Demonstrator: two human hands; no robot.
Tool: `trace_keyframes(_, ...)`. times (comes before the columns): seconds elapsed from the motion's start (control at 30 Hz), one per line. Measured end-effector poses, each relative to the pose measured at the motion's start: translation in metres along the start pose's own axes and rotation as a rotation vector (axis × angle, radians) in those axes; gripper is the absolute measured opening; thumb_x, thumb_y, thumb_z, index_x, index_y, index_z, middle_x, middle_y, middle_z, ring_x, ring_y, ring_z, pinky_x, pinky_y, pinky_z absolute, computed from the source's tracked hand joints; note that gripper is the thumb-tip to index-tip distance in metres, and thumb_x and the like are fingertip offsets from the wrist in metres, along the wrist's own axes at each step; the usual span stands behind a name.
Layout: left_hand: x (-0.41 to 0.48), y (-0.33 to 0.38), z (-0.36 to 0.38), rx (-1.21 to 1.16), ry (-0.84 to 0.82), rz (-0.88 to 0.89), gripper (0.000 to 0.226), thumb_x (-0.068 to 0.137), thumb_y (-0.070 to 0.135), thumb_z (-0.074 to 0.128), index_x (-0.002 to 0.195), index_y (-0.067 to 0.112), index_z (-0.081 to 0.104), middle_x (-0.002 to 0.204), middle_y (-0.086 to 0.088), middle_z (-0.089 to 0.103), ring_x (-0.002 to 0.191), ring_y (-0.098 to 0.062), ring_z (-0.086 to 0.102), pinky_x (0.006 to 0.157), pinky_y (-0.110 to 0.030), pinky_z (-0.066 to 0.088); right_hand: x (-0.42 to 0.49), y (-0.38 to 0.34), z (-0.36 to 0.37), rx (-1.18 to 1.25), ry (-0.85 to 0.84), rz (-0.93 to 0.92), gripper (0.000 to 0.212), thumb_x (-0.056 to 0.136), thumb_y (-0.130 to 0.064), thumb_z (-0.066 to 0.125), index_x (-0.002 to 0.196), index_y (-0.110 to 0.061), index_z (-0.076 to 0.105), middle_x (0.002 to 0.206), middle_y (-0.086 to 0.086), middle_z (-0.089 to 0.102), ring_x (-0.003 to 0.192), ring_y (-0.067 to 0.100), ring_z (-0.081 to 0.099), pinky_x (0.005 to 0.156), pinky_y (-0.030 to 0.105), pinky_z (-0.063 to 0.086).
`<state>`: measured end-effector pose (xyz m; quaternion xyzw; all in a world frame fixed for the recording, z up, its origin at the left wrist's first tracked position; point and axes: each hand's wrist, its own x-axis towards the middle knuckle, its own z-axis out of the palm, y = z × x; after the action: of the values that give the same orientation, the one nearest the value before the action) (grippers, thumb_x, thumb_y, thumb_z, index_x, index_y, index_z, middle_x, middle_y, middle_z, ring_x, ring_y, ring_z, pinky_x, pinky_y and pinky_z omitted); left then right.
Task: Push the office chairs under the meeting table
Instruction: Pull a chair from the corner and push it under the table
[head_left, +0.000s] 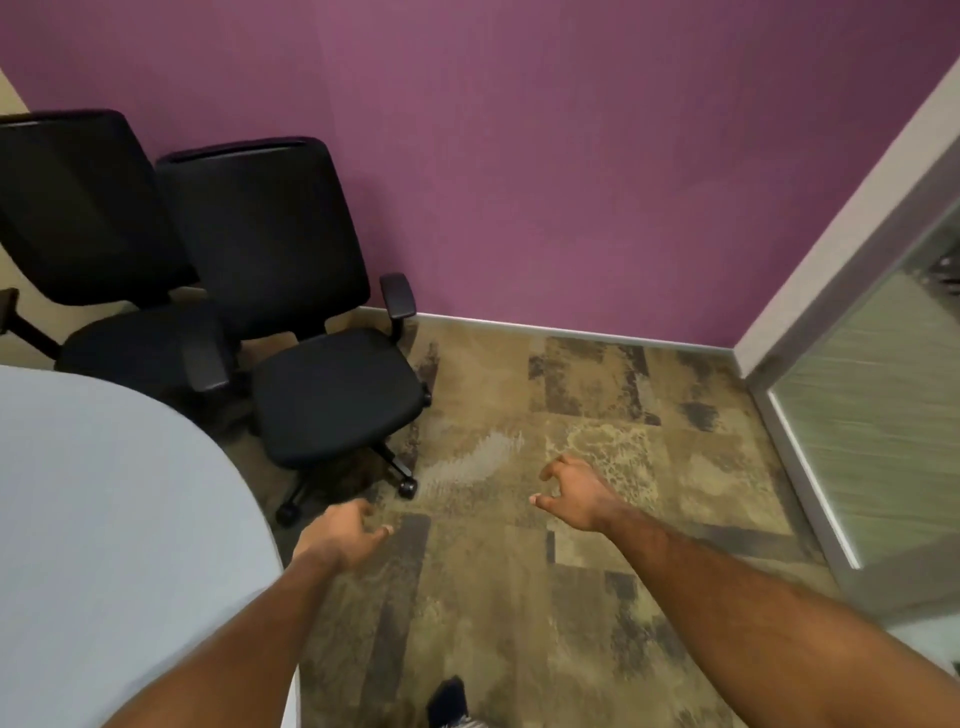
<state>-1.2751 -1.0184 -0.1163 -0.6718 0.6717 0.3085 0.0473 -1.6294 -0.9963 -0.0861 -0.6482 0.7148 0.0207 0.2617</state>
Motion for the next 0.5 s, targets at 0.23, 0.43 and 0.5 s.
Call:
trace_keyframes(0.23,0.070,-0.017,-0.051,-0.132,0.009,-0.107,0.049,0.086,0.058,0.064,0.123,0.027,0.063,0.121,0.001,0.066,0.107,-0.019,0.064,0.093,-0.036,0.053,0.111,-0.035,-0.037,0.183,-0.014,0.004,0.051,0.094,-0.048,0.064,0.133,-0.015,0.059,0.147,0.009,0.051,0.140,0.025,0.042,0.111,0.032,0.036)
trace_keyframes(0.43,0.131,-0.030,-0.070,-0.312,0.048,-0.231,0.041,0.086,0.051,0.069,0.117,0.025,0.066,0.115,0.002,0.069,0.105,-0.019,0.065,0.095,-0.036,0.052,0.214,-0.052,-0.060,0.152,-0.086,-0.069,0.053,0.094,-0.047,0.064,0.134,-0.013,0.058,0.145,0.009,0.050,0.140,0.026,0.042,0.111,0.031,0.035)
trace_keyframes(0.5,0.155,-0.030,-0.078,-0.376,0.087,-0.264,0.036,0.088,0.047,0.070,0.115,0.024,0.068,0.110,0.002,0.070,0.102,-0.019,0.066,0.095,-0.036,0.052,0.252,-0.054,-0.068,0.143,-0.112,-0.106,0.052,0.093,-0.046,0.066,0.131,-0.012,0.060,0.137,0.008,0.056,0.130,0.024,0.050,0.106,0.030,0.040)
